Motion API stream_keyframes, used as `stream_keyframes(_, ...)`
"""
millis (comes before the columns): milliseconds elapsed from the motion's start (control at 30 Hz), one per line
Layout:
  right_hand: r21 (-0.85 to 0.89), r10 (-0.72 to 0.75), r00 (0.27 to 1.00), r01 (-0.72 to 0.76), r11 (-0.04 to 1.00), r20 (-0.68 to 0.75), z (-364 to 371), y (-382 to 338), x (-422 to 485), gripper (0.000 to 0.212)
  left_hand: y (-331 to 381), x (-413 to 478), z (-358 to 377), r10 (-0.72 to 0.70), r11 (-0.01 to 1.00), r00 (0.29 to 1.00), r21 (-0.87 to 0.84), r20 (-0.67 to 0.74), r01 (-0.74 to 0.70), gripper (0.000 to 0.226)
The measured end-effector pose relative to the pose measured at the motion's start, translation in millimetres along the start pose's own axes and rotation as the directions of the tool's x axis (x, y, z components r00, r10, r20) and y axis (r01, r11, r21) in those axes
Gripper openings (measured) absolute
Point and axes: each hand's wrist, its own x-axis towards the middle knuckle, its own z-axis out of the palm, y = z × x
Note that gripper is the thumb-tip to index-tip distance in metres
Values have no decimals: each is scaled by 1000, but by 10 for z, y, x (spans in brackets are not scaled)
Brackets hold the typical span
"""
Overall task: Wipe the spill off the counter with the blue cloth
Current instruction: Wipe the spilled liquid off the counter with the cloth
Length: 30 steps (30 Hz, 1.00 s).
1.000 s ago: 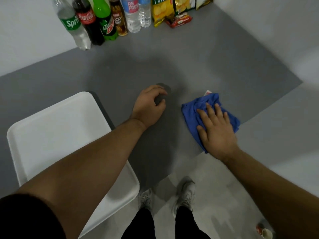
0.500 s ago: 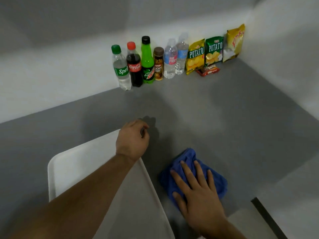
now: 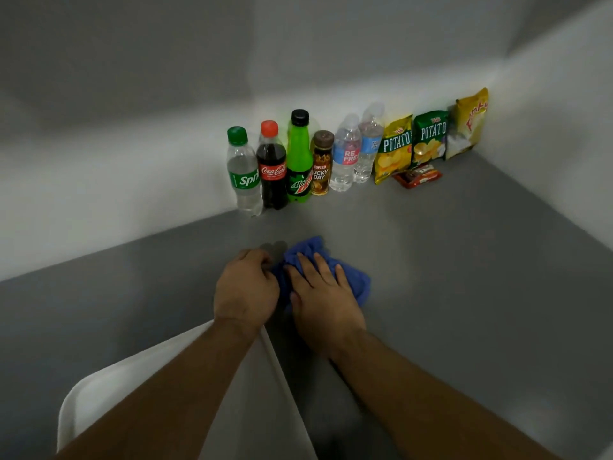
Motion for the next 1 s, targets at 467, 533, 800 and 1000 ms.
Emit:
stream_keyframes(467, 84, 140, 988, -135, 987, -59, -362, 1334, 670, 55, 93, 233, 218, 125, 982, 989, 134, 79, -135, 24)
stream_keyframes(533, 73, 187, 981, -183, 980, -54, -427, 1608, 721, 56, 121, 237, 253, 148, 974, 986, 162, 80, -159, 18)
stream_keyframes(800, 30, 208, 978, -208, 978, 3, -533, 1892, 682, 57, 275, 224, 352, 163, 957, 974, 216, 155, -195, 17)
stream_keyframes(1000, 81, -118, 992, 115, 990, 32, -503, 1756, -114, 55, 584, 23, 441, 166, 986, 963, -25, 211, -164, 15)
